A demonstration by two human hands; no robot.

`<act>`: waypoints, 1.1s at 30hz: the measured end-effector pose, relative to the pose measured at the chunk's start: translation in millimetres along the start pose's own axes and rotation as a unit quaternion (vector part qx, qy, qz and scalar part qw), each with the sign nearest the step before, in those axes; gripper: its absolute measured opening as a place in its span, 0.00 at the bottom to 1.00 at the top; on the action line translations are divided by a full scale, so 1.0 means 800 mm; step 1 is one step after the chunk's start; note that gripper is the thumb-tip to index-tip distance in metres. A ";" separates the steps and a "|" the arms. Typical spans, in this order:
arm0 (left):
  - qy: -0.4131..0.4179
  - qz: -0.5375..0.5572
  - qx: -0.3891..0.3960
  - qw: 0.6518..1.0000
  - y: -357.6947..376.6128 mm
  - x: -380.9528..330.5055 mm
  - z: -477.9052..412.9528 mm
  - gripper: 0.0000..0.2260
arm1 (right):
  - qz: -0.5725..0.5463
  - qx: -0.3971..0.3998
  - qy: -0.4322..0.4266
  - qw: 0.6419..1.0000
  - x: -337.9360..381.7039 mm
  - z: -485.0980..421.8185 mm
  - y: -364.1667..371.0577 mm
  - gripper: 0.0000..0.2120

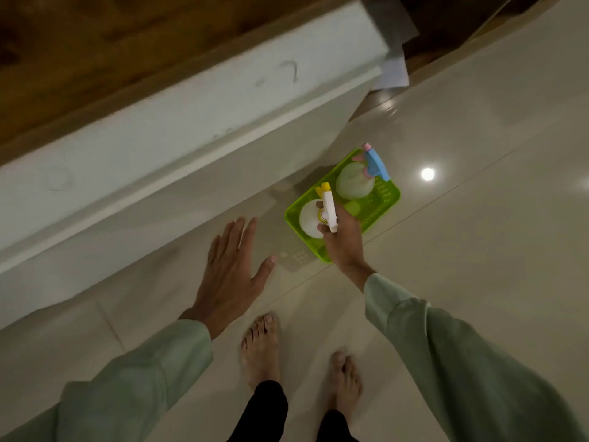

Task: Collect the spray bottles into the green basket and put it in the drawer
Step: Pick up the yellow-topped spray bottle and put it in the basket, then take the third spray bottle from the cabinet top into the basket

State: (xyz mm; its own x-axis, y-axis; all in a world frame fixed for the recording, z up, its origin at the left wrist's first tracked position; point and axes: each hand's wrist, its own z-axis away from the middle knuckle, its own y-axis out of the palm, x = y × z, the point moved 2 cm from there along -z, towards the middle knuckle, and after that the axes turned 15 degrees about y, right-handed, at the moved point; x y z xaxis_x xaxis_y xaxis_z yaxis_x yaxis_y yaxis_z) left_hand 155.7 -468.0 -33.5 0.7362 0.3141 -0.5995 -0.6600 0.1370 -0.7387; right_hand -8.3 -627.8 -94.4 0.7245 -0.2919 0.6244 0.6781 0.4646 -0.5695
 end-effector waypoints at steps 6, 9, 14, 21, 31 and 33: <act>-0.008 0.007 -0.001 1.000 0.031 0.018 -0.015 0.33 | 0.011 0.002 -0.021 1.000 -0.021 -0.027 0.039 0.17; -0.011 0.011 -0.008 1.000 0.032 0.019 -0.014 0.33 | 0.013 0.004 -0.040 0.999 -0.018 -0.032 0.041 0.19; -0.025 0.005 -0.014 1.000 0.018 0.010 -0.004 0.33 | 0.041 0.036 -0.029 0.998 -0.018 -0.022 0.023 0.25; -0.035 -0.001 -0.029 0.999 -0.014 -0.014 0.021 0.33 | 0.008 0.083 -0.008 0.997 0.004 0.015 -0.019 0.45; -0.064 0.008 -0.117 0.991 -0.139 -0.118 0.124 0.32 | 0.016 0.087 -0.132 0.987 0.123 0.177 -0.113 0.43; -0.076 0.010 -0.142 0.987 -0.179 -0.136 0.162 0.32 | 0.015 0.099 -0.151 0.983 0.166 0.221 -0.126 0.42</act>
State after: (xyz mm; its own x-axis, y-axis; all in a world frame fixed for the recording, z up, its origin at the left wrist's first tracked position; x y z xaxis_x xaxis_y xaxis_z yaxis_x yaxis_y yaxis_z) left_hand 150.7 -400.2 177.4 0.6780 0.4534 -0.5785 -0.5900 -0.1337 -0.7963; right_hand -2.5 -565.2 140.3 0.6538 -0.0280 0.7561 0.5978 0.6317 -0.4936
